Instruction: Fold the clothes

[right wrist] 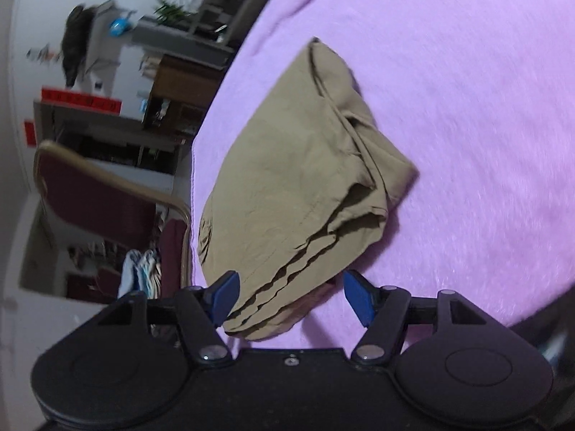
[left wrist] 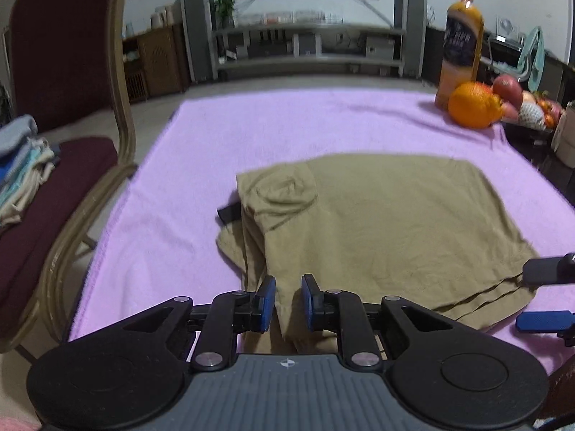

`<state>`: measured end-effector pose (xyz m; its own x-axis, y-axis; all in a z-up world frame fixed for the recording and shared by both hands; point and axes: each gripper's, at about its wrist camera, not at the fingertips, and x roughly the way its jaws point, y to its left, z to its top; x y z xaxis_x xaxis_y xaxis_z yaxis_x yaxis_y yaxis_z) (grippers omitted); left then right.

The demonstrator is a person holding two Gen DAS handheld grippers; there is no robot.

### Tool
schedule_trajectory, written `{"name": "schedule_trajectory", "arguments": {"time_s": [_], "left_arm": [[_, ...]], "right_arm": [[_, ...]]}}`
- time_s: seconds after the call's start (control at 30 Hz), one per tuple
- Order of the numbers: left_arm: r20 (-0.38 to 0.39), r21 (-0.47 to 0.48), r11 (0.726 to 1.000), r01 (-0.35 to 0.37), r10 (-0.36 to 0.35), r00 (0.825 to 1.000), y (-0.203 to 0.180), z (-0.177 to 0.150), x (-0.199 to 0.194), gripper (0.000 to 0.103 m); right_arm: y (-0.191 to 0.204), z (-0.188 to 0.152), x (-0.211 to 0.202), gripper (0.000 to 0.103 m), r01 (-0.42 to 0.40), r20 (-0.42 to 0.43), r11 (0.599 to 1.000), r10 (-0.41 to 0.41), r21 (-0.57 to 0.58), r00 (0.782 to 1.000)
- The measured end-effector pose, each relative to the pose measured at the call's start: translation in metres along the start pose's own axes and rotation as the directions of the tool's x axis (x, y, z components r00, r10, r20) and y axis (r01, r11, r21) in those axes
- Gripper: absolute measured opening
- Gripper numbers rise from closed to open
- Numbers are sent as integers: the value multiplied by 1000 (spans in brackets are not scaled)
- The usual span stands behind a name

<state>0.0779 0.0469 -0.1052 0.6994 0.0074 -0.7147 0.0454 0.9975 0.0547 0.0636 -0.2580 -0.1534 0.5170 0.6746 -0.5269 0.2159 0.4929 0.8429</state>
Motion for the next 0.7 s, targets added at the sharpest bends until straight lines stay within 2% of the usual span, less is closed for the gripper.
{"name": "schedule_trajectory", "arguments": {"time_s": [0.1,0.2,0.27,0.3,0.43,0.53,0.6,0.7], "left_arm": [[-29,-25,999,20,-21,999,7,-2,6,22],[-37,-75,996,43,-46,998,16,-3,7,26],[-37,-89,995,51,-54,998,18,-4,6,27],[-36,-86,995,51,-54,998,18,-4,6,27],[-38,-98,993,60,-64,997,19,-2,6,28],[-42,-110,992,69,-74,996,21,-3,5,29],[-44,-121,989,79,-85,995,23,-3,5,29],[-48,-146,985,97,-105,993,27,-4,5,29]], "right_arm": [[-1,0,8,64,-7,15,999,6,39,1000],[0,-3,15,63,23,46,998,-26,66,999],[1,-6,20,54,48,69,995,-54,85,996],[1,-8,23,54,58,82,994,-66,97,994],[8,-15,35,54,52,179,990,-75,130,981],[5,-15,40,50,8,267,987,-52,163,962],[12,-16,40,42,25,307,992,-61,121,950],[31,-18,39,41,75,354,997,-70,-1,933]]}}
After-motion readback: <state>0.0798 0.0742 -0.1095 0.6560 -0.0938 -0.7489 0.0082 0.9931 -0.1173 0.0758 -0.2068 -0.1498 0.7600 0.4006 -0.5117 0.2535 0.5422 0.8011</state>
